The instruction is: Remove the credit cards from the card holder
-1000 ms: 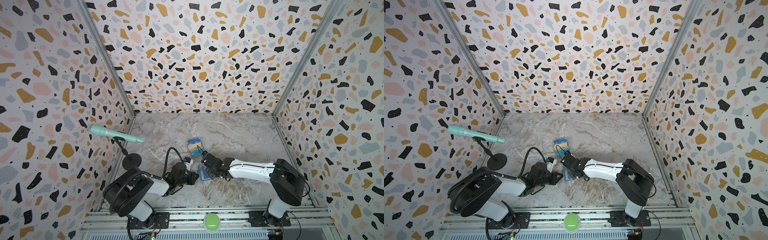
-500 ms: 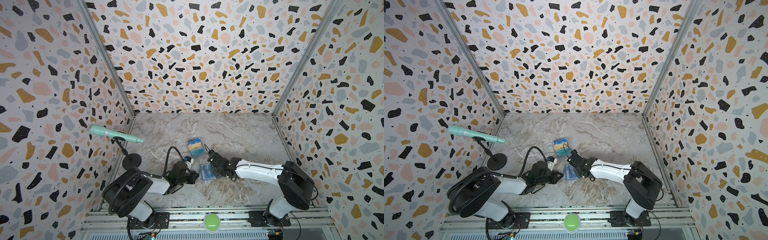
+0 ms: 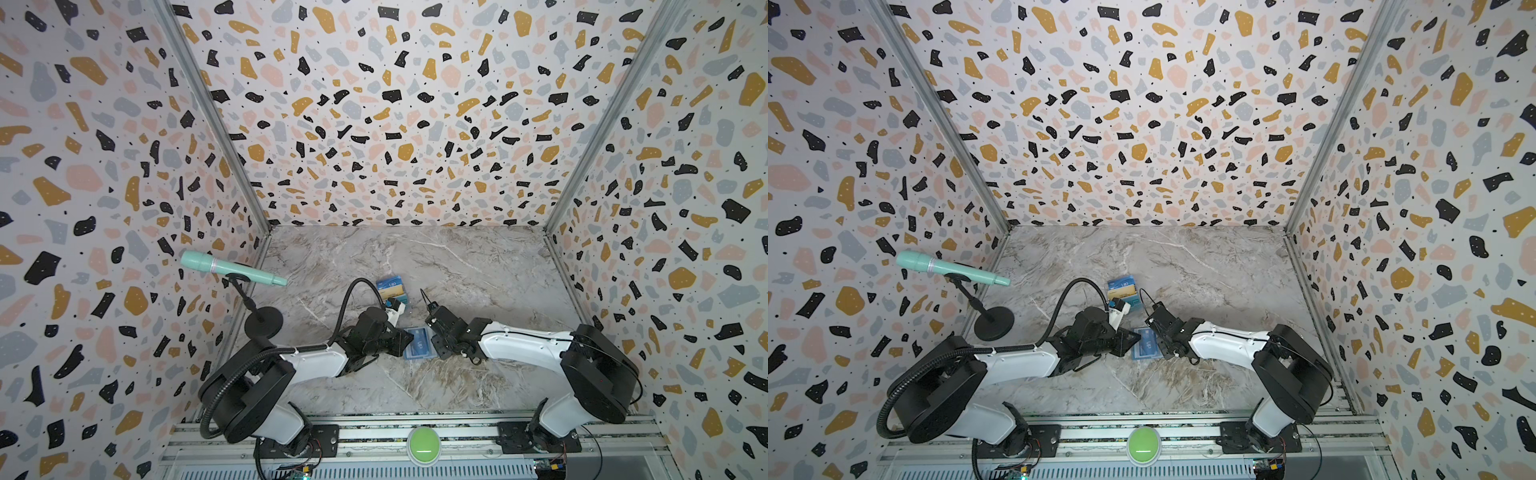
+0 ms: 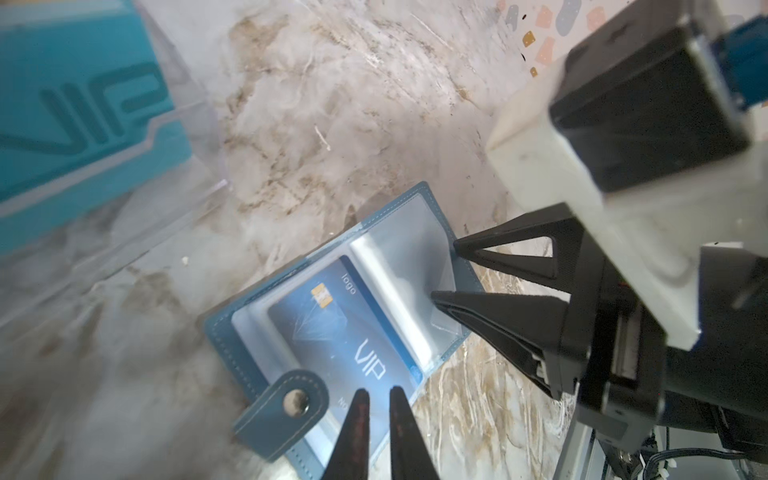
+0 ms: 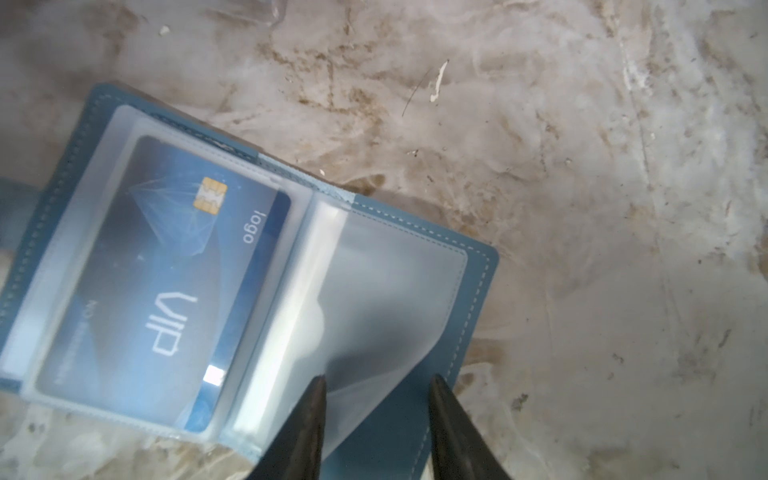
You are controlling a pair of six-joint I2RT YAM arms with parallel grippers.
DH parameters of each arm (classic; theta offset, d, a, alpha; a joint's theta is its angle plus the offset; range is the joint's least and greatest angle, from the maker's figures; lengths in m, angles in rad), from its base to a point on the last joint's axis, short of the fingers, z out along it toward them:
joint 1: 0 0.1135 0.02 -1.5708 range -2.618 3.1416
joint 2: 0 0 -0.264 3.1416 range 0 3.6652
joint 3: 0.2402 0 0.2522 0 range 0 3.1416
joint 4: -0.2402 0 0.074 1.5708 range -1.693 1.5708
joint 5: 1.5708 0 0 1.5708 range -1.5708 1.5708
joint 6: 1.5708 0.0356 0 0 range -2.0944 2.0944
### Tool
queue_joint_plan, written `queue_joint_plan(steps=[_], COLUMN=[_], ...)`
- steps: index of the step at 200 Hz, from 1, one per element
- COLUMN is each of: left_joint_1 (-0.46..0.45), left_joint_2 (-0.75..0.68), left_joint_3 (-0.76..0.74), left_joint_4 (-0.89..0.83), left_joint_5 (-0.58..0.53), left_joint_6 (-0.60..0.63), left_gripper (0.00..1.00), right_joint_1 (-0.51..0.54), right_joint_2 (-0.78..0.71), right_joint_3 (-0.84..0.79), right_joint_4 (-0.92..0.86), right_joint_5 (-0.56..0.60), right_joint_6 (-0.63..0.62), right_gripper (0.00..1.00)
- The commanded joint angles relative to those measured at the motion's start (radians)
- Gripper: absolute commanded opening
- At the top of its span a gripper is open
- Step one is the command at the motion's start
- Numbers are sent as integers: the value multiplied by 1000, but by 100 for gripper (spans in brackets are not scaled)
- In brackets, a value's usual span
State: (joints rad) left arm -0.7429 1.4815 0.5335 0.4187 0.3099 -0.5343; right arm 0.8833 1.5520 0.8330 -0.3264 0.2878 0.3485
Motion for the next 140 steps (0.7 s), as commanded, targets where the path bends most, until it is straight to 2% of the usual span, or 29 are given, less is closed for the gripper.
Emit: queue_joint_plan(steps=[1,65,140], left_joint_1=[-16,-91,-105], left_joint_2=[39,149,152], left_joint_3=[21,109,95], left_joint_4=[-22,-43,-160], left_joint_5=[-6,-57,-332], left_joint_6=[37,27,-37], left_gripper=[14,25,25], right_joint_1=[-16,-74,-93], right_joint_2=[-47,-107,-99], right_joint_3=[-16,-77,-101], right_joint_4=[-2,40,33], right_joint_5=[-12,-97,-112], right_joint_6=[9,0,-6], right_gripper=[42,42,42])
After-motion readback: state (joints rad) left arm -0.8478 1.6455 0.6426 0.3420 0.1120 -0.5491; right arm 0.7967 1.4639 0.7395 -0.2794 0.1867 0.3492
